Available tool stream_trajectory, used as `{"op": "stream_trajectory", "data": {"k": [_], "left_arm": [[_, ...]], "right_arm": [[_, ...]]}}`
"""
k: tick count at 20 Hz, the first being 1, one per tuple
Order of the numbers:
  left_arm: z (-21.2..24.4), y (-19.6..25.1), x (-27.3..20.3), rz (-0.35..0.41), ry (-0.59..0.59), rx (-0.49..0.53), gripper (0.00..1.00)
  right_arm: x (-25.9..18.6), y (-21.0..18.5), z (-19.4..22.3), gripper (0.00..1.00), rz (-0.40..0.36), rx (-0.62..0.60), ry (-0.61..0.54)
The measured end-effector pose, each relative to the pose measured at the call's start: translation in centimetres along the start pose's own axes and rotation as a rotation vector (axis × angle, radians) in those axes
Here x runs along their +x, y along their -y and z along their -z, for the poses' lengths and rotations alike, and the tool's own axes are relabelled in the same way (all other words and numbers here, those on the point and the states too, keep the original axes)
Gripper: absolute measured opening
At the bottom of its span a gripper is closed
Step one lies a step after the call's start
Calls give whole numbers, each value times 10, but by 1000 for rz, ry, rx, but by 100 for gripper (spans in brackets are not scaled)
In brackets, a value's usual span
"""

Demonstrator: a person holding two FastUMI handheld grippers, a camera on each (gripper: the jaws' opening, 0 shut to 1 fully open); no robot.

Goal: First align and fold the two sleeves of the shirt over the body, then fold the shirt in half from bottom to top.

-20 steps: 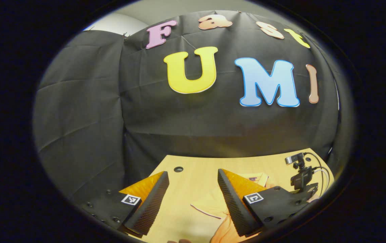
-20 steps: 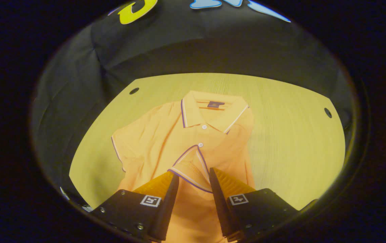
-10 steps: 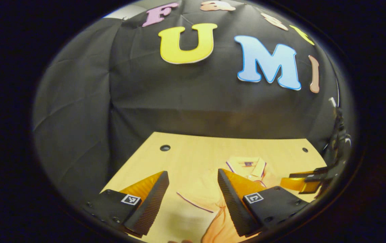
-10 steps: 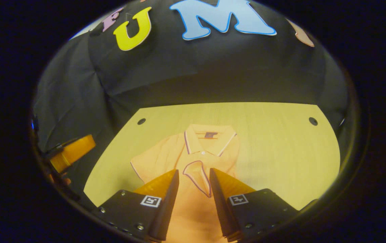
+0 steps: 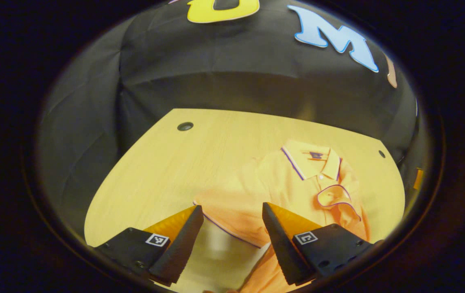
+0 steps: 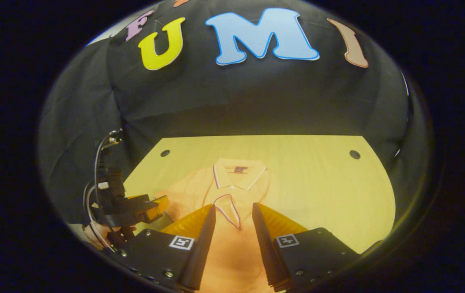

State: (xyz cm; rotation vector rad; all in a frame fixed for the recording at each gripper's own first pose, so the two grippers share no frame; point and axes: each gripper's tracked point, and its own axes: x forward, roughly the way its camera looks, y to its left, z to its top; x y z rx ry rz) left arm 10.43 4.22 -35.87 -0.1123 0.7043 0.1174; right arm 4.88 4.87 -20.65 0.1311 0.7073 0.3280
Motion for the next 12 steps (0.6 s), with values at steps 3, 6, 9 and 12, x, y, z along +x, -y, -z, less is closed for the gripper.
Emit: {"op": "stream_trajectory", "data": {"k": [3,6,9,12], "left_arm": [[11,-5,15,-14,-36,-11,96],[21,-7,25,-16,-72,-17,95],[33,-8,31,-33,-114,-27,96],[38,-11,33,-57,-126,-9,96]], "right_arm": [[-6,10,4,58,33,7,-4],[-7,12,9,58,47,15,-6],[-9,11,8,55,50,21,-3],[-8,12,8,59,55,35,-2]]}}
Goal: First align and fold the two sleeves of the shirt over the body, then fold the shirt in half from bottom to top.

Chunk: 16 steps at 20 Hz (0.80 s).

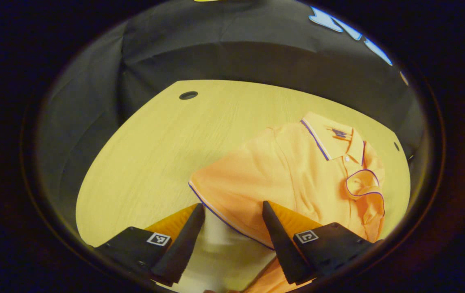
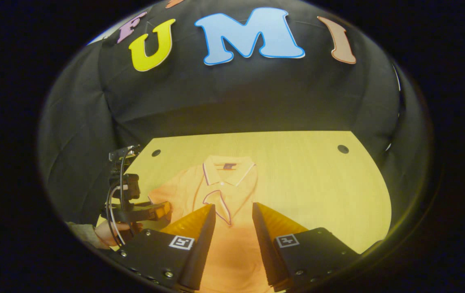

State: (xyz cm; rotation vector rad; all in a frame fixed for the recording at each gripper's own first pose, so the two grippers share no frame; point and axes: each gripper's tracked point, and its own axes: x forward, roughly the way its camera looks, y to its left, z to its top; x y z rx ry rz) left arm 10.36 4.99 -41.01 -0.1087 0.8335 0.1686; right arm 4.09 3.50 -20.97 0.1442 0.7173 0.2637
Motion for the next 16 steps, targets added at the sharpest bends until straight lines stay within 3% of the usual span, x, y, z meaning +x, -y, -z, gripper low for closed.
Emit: {"op": "stream_trajectory", "data": {"k": [4,5,6,9,16], "left_arm": [[-5,3,1,-12,23,-10,94],[-5,5,3,-16,24,-9,77],[-6,7,4,-16,28,-5,67],[-8,10,5,-25,33,-10,24],[-9,8,4,-21,30,7,22]], "right_arm": [[3,4,2,58,9,12,-8],[3,5,3,58,10,13,-11],[3,5,4,58,10,13,-14],[2,6,6,58,14,13,-17],[3,5,12,55,12,29,-25]]}}
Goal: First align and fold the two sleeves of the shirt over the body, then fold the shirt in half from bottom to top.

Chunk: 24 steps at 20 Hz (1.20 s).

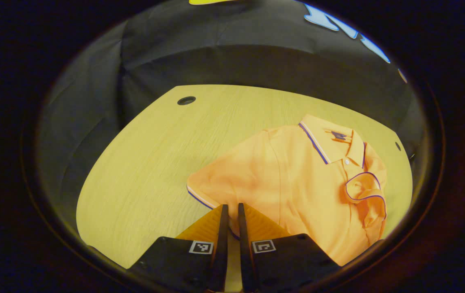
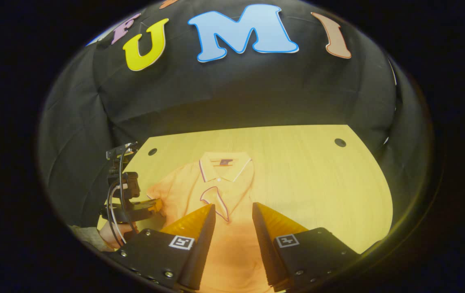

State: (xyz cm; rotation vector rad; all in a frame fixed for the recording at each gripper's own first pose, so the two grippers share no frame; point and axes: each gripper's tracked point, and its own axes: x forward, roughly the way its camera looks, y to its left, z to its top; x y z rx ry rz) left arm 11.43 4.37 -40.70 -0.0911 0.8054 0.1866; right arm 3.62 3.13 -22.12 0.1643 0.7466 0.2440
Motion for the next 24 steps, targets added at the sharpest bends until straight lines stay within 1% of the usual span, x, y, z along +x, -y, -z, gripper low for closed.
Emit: {"op": "stream_trajectory", "data": {"k": [1,2,3,4,5,10,13,14,15,17,18,19,22,24], "left_arm": [[-1,0,0,-5,2,-1,15],[-1,1,0,-7,5,-2,16],[-1,0,0,-16,5,3,15],[-1,1,0,-17,1,14,10],[-3,2,-1,-15,1,26,10],[-32,18,-15,-1,84,119,11],[-53,44,-27,35,147,193,10],[-59,55,-30,52,166,220,10],[-65,68,-37,74,185,246,10],[-73,96,-47,118,221,294,10],[-74,110,-53,141,234,317,11],[-74,124,-57,162,242,338,11],[-68,160,-66,218,247,401,10],[-59,181,-70,249,251,462,10]], "right_arm": [[0,0,0,55,1,1,0],[0,0,0,55,1,3,1],[-1,0,-1,58,1,4,3],[-1,1,0,55,3,3,4],[-2,3,0,58,5,4,5],[-5,9,5,58,12,38,6],[-8,13,6,58,18,52,10],[-9,14,7,55,20,55,12],[-10,15,8,58,21,59,13],[-12,18,10,58,27,66,17],[-14,20,11,55,30,71,17],[-15,23,12,58,33,77,18],[-19,30,18,58,47,95,19],[-20,35,22,58,57,110,18]]}}
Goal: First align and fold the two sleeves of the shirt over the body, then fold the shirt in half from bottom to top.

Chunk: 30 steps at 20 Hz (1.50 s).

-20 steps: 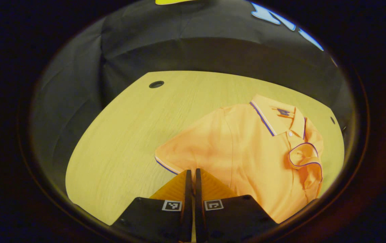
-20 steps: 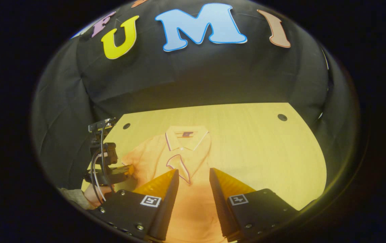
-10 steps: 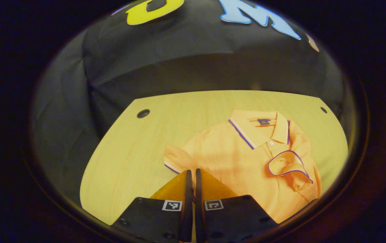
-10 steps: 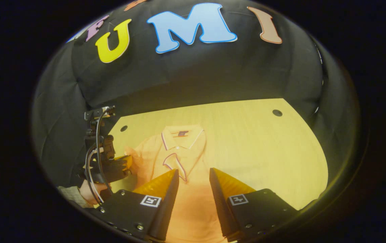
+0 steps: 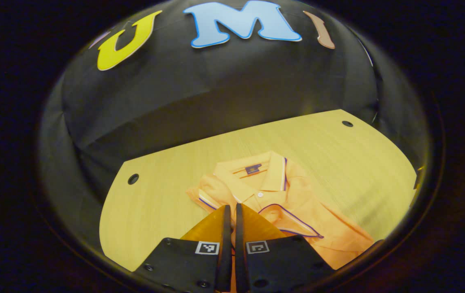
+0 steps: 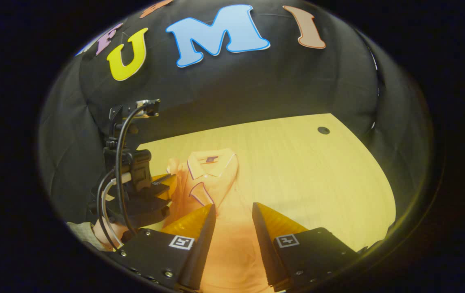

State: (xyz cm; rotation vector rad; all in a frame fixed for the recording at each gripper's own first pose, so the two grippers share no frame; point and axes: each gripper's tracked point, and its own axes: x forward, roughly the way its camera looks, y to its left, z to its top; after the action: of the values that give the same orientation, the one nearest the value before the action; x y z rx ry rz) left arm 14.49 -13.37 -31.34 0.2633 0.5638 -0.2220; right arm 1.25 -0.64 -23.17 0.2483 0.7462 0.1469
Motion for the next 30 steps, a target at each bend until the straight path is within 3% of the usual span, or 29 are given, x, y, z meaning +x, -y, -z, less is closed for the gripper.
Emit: {"op": "stream_trajectory", "data": {"k": [7,10,12,15,16,17,18,19,20,22,23,25,26,30], "left_arm": [[12,66,-4,116,-24,142,10],[28,66,8,107,-66,165,10],[37,67,11,119,-99,165,16],[45,65,7,127,-123,118,48],[50,64,4,135,-137,98,62],[53,61,2,130,-146,81,84],[56,58,1,124,-153,65,89],[58,54,-2,119,-159,49,83],[60,52,-6,118,-165,36,89],[65,44,-18,114,-189,15,91],[70,42,-25,117,-205,-1,100],[84,36,-42,120,-250,-33,100],[92,32,-50,112,-273,-51,94],[125,20,-83,83,-367,-118,100]], "right_arm": [[-7,22,15,55,33,67,-15],[-9,31,20,58,43,80,-23],[-9,32,20,61,41,93,-24],[-8,34,22,61,41,94,-27],[-8,34,23,55,39,92,-27],[-8,33,23,62,36,90,-30],[-7,32,24,62,32,87,-32],[-8,31,25,62,28,83,-36],[-7,30,26,62,23,80,-41],[-6,26,33,61,7,69,-68],[-6,26,38,61,3,61,-90],[-6,26,52,61,1,37,-132],[-6,27,57,61,-1,29,-150],[-10,24,86,62,-12,13,-226]]}}
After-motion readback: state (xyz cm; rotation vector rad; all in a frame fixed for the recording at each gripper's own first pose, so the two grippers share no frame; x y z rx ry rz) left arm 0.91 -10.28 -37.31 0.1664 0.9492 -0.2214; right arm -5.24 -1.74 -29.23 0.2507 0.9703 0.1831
